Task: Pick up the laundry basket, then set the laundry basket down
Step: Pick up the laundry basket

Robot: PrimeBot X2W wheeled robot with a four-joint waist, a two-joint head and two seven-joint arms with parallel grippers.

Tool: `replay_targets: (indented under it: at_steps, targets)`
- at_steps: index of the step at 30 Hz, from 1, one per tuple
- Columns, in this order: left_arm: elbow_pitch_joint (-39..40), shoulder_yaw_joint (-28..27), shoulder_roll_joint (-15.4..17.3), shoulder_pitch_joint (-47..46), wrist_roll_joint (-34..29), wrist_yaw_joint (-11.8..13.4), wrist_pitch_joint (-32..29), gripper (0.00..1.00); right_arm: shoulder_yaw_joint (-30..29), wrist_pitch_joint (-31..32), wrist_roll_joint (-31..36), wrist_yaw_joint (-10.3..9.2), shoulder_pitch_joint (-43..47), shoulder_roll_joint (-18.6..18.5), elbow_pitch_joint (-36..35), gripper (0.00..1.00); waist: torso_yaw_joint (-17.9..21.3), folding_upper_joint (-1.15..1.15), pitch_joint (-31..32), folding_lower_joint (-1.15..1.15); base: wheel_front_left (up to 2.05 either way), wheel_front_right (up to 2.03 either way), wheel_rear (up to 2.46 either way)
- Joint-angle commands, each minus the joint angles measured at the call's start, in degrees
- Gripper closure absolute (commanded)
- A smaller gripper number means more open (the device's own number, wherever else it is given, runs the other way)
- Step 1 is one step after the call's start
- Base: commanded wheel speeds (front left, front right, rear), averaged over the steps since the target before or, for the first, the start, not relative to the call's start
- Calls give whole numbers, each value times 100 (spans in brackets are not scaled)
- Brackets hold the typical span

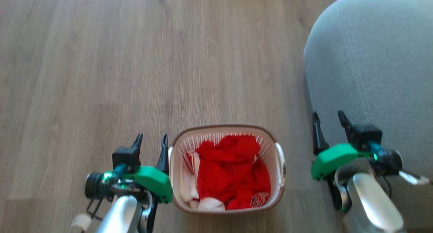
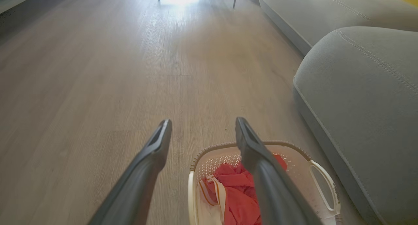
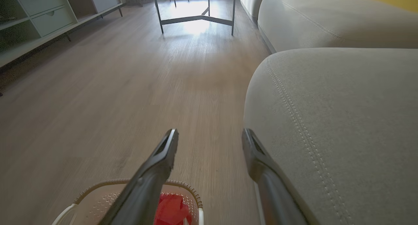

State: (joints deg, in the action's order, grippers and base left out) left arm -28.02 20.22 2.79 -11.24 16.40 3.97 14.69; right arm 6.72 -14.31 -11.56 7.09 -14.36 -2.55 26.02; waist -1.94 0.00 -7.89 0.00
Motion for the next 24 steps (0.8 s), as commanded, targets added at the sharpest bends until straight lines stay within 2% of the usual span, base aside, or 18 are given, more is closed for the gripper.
replay_targets:
  at_steps: [1,8,14,24]
  targets:
    - [63,-139,9,-347,23,-9,30,0,106,-69,66,40,-357,-32,-83,0,-59,0,-295,0,0,0,0]
    - [-852,58,9,-963,147,-54,30,0,145,-69,-104,40,-1001,-32,860,0,-115,0,-1061,0,0,0,0]
    - [-1226,205,9,-1532,137,-77,30,0,246,-69,215,40,-1515,-32,1670,0,-185,0,-1710,0,0,0,0]
    - [-1959,461,9,-2194,224,-133,30,0,488,-69,-277,40,-2211,-32,2680,0,-238,0,-2502,0,0,0,0]
